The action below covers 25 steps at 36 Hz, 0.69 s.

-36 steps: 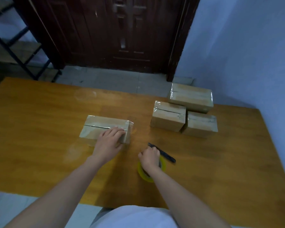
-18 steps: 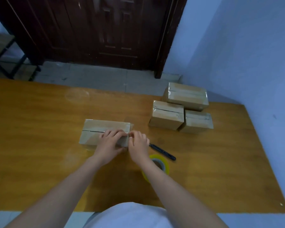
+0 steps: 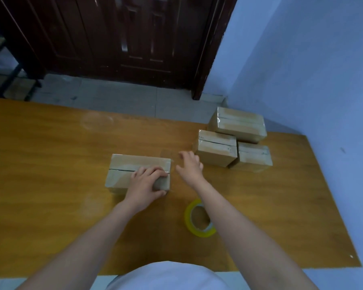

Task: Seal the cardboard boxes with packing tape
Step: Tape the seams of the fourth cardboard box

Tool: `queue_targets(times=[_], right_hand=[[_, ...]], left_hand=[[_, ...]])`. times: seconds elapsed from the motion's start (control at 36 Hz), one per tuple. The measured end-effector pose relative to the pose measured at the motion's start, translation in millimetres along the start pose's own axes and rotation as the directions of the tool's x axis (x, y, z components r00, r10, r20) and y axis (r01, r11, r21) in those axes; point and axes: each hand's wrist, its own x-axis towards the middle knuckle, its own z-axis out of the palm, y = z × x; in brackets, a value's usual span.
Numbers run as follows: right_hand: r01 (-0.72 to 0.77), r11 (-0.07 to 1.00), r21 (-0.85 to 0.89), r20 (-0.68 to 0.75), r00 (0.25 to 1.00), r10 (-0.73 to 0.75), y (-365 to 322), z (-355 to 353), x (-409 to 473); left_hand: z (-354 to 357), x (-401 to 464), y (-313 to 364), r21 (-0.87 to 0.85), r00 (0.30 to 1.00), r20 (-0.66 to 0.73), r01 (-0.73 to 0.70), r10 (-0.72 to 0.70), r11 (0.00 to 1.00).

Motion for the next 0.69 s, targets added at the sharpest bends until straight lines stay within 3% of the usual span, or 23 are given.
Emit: queue_targets(times=[0.08, 0.22, 0.36, 0.53, 0.69], right_hand=[[0.13, 0.972, -0.195, 0.087, 0.989, -0.115, -8.6, -5.5, 13.3], [0.36, 0.802, -0.478, 0.275, 0.928, -0.253, -24.4, -18.5, 26.0], [0.408, 0.696, -0.59, 0.328, 0.91, -0.255, -30.5, -19.6, 34.7], [0.351, 0.761, -0.545, 0.355, 0.919, -0.169, -31.1, -17.1, 42.2], [0.166, 0.893, -0.419, 0.3, 0.953, -0.036, -36.1, -12.4, 29.9]], left_hand=[[-0.4, -0.1, 0.4, -0.006, 1.0, 0.002, -0.001, 0.001, 1.0], [-0.8, 0.1, -1.3, -0.011, 1.0, 0.01, -0.009, 0.009, 1.0], [-1.2, 0.7, -1.5, -0.01, 1.0, 0.017, -0.007, 0.007, 1.0], [-2.8, -0.1, -0.9, -0.004, 1.0, 0.025, -0.009, 0.009, 1.0], [-2.8, 0.6, 0.1, -0.007, 1.0, 0.026, -0.006, 0.006, 1.0]])
